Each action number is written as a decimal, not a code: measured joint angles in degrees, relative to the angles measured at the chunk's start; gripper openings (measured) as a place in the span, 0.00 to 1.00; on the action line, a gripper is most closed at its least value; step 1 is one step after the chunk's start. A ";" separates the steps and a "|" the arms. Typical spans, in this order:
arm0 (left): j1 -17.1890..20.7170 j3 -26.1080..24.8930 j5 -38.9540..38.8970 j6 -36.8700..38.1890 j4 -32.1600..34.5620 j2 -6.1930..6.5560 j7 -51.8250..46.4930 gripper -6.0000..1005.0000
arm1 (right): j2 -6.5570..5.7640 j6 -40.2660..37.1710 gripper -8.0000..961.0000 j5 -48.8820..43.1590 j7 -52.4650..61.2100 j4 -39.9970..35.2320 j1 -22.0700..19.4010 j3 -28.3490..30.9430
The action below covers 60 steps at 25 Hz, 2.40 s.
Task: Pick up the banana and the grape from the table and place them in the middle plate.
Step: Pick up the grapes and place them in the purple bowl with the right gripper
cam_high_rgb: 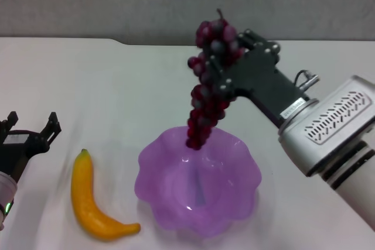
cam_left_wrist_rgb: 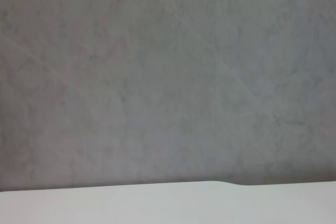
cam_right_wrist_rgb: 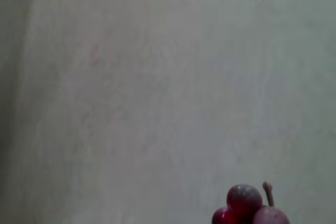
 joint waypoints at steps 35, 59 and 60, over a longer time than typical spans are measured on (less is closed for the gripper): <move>-0.72 0.24 -0.19 0.21 -0.16 -0.09 -0.36 0.89 | 0.21 26.54 0.43 0.95 11.38 -7.62 5.20 -2.80; -0.33 0.04 -0.17 0.22 -0.16 -0.16 -0.43 0.89 | 0.23 -2.54 0.86 1.76 11.68 -15.60 -2.13 -3.82; -0.30 0.13 -0.17 0.28 -0.16 -0.21 -0.45 0.89 | 0.29 -5.99 0.87 1.78 12.15 -17.02 -2.49 -3.78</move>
